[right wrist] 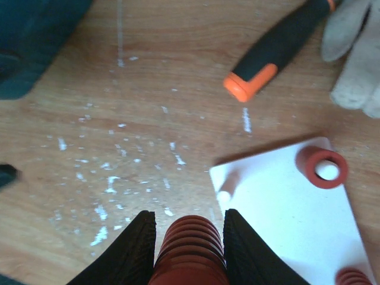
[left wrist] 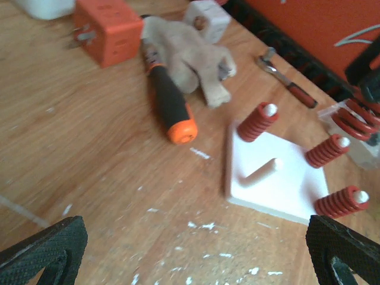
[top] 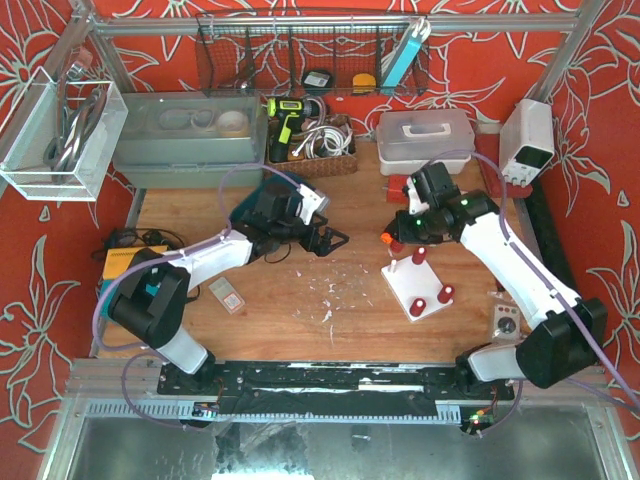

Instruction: Install the large spring

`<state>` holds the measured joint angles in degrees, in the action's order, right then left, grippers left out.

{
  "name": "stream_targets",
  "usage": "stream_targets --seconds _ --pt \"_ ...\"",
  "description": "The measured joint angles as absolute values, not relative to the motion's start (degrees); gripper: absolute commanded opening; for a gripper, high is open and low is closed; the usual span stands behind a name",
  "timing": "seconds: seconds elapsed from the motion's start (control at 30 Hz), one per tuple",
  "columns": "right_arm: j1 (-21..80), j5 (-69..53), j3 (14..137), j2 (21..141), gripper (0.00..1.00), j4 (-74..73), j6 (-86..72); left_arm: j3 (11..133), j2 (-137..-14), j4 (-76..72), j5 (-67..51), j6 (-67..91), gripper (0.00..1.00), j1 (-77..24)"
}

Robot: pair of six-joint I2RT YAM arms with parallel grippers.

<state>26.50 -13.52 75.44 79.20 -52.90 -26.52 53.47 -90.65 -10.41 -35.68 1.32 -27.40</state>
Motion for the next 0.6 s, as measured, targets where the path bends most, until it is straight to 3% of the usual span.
stream_targets --seconds 0.17,0.6 --pt "26.50 -8.56 66.59 76.38 0.00 -47.72 -24.77 52.84 -88.60 -8.10 -31.24 2.87 1.00 -25.76" --pt "26.81 -5.34 58.37 76.88 0.00 -38.46 -23.99 52.86 -86.89 -3.97 -27.77 3.01 1.00 -25.54"
